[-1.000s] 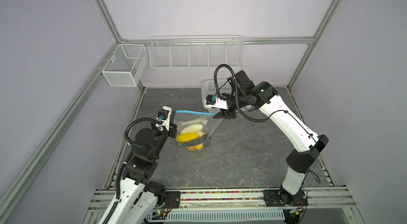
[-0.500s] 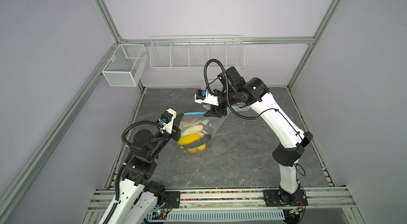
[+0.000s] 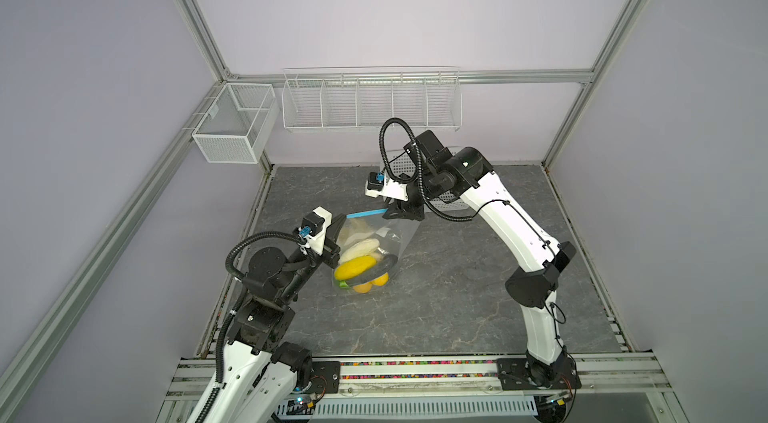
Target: Place the food in the zip-top bag and seal the zipper
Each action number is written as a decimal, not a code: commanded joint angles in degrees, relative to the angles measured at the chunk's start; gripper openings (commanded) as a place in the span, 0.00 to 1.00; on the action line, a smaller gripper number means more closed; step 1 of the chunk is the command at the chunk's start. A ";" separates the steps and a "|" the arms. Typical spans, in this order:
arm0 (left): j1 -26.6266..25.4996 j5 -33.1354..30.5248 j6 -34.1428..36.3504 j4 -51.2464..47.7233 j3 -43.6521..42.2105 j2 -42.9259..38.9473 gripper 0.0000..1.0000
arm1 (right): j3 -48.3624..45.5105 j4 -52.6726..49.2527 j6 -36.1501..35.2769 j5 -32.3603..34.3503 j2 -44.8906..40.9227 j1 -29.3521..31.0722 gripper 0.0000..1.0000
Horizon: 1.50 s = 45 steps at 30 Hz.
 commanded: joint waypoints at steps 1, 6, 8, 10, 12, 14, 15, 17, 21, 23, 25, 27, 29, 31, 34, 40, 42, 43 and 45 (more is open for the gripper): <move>0.16 0.93 0.62 1.74 1.23 -0.76 0.00 | 0.95 -0.53 -1.14 -1.99 0.68 -0.48 0.29; 0.16 0.40 0.96 1.30 1.05 -0.98 0.00 | 0.96 -0.20 -1.94 -3.10 0.79 -0.53 0.22; 0.16 0.37 0.90 1.38 0.88 -0.98 0.00 | 0.96 -0.27 -2.13 -3.44 0.77 -0.48 0.18; 0.16 0.13 0.97 1.43 0.72 -0.94 0.00 | 0.96 -0.59 -2.34 -3.51 0.73 -0.51 0.12; 0.11 -0.07 1.31 1.21 0.70 -0.89 0.00 | 0.96 -1.12 -2.72 -3.33 0.71 -0.48 0.06; 0.16 -0.28 1.46 1.53 0.62 -0.80 0.00 | 0.74 -1.51 -2.90 -2.93 0.34 -0.50 0.06; 0.16 -0.26 1.41 1.80 0.57 -0.70 0.00 | 0.63 -1.63 -2.92 -2.80 0.12 -0.51 0.06; 0.16 -0.22 1.43 2.33 0.53 -0.11 0.00 | 0.55 -1.58 -2.46 -2.86 -0.26 -0.52 0.06; 0.16 -1.48 -0.43 3.42 -0.34 0.26 0.27 | 0.53 -1.23 0.07 -2.00 -1.13 -0.47 0.06; 0.16 -4.07 -4.35 5.86 -2.01 -0.45 0.65 | 0.28 0.02 3.14 0.47 -1.90 -0.53 0.06; 0.16 -4.77 -6.06 6.13 -2.27 -0.88 0.99 | -0.84 1.79 6.50 2.56 -2.84 -0.92 0.06; 0.15 -4.72 -6.59 4.51 -1.48 -1.14 0.99 | -1.67 3.48 10.75 3.72 -3.44 -1.07 0.06; 0.14 -5.69 -7.57 3.38 -1.36 -1.37 0.99 | -1.18 3.65 14.63 4.07 -3.62 -1.07 0.06; 0.16 -8.08 -10.63 2.70 -1.59 -1.75 0.99 | -0.30 3.75 19.18 5.91 -3.96 -0.88 0.06; 0.16 -10.42 -16.36 -0.24 -1.09 -2.83 0.99 | -0.52 4.68 26.91 9.81 -5.40 -0.56 0.06; 0.16 -12.55 -23.69 -7.40 0.03 -5.96 0.99 | -4.49 7.64 40.67 15.77 -9.33 0.06 0.06; 0.15 -12.34 -26.05 -8.22 -0.71 -6.91 0.99 | -5.70 7.67 44.46 17.26 -10.48 0.46 0.06; 0.16 -11.46 -27.11 -8.37 -1.32 -7.00 0.99 | -5.86 6.77 45.97 17.87 -10.93 0.59 0.06; 0.16 -9.81 -30.97 -8.70 -2.30 -6.52 1.00 | -5.99 5.52 48.80 19.25 -11.68 0.76 0.06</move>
